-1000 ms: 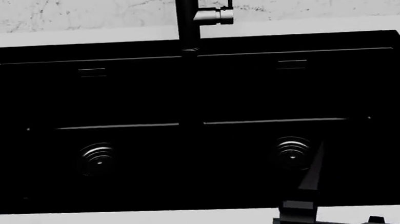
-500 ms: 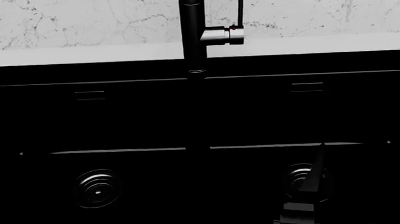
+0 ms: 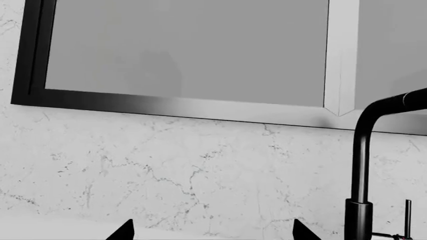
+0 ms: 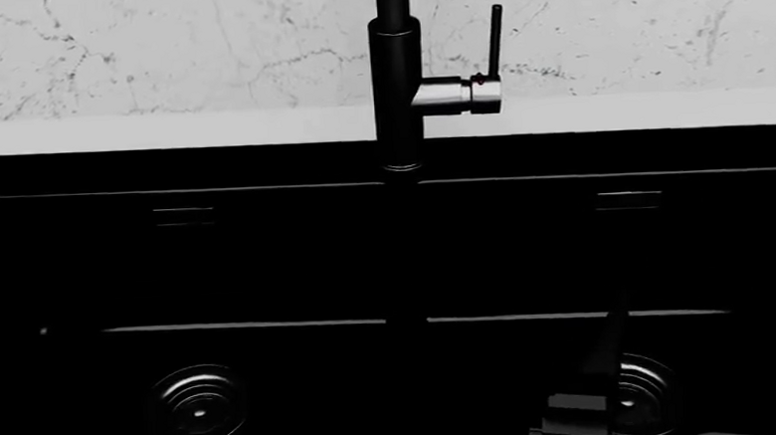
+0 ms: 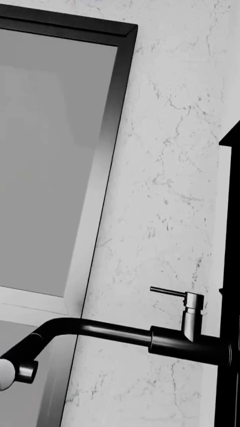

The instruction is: Turn the sink spout to the right.

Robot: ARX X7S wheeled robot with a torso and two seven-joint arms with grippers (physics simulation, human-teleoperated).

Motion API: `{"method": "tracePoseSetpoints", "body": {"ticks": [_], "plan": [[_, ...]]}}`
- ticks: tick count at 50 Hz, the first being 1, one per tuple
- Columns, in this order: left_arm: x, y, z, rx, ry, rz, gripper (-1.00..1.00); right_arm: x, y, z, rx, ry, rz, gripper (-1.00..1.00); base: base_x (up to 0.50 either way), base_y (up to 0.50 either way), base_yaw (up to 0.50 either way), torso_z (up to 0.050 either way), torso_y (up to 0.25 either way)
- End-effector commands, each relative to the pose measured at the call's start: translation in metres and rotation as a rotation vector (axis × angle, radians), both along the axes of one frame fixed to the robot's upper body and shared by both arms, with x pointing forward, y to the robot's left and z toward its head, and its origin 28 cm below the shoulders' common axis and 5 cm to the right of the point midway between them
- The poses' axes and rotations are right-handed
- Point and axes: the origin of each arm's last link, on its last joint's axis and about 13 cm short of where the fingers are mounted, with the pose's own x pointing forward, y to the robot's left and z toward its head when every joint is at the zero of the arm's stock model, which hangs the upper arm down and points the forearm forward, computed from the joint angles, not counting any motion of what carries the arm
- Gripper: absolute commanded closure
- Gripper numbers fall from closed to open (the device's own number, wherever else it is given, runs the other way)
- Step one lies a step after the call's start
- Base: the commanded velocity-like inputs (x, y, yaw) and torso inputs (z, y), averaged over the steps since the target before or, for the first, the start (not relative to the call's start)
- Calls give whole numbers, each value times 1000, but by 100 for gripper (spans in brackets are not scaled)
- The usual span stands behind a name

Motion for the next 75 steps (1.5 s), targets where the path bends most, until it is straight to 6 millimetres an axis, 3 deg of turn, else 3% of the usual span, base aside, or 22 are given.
{"method": "tracePoseSetpoints", "body": {"ticks": [1, 15, 23, 30, 50, 61, 75], "plan": [[0, 0, -2, 1, 4, 0, -100, 1, 0, -1, -1, 6, 0, -100, 70, 16, 0, 0, 0], [0, 0, -2, 0, 6, -2, -100, 1, 0, 2, 10, 3, -16, -100, 18, 12, 0, 0, 0], [1, -2, -2, 4, 11, -13, -100, 10, 6, 33, 50, -25, -48, -100, 0, 0, 0, 0, 0], [2, -2, -4, 4, 15, -14, -100, 13, 9, 48, 31, -42, -68, -100, 0, 0, 0, 0, 0], [3, -5, -10, 24, 30, -18, -100, 18, 17, 74, 26, -71, -30, -100, 0, 0, 0, 0, 0], [5, -6, -12, 30, 37, -24, -100, 19, 25, 98, 34, -115, 13, -100, 0, 0, 0, 0, 0], [5, -7, -12, 31, 38, -29, -100, 20, 29, 102, 39, -121, 33, -100, 0, 0, 0, 0, 0]]}}
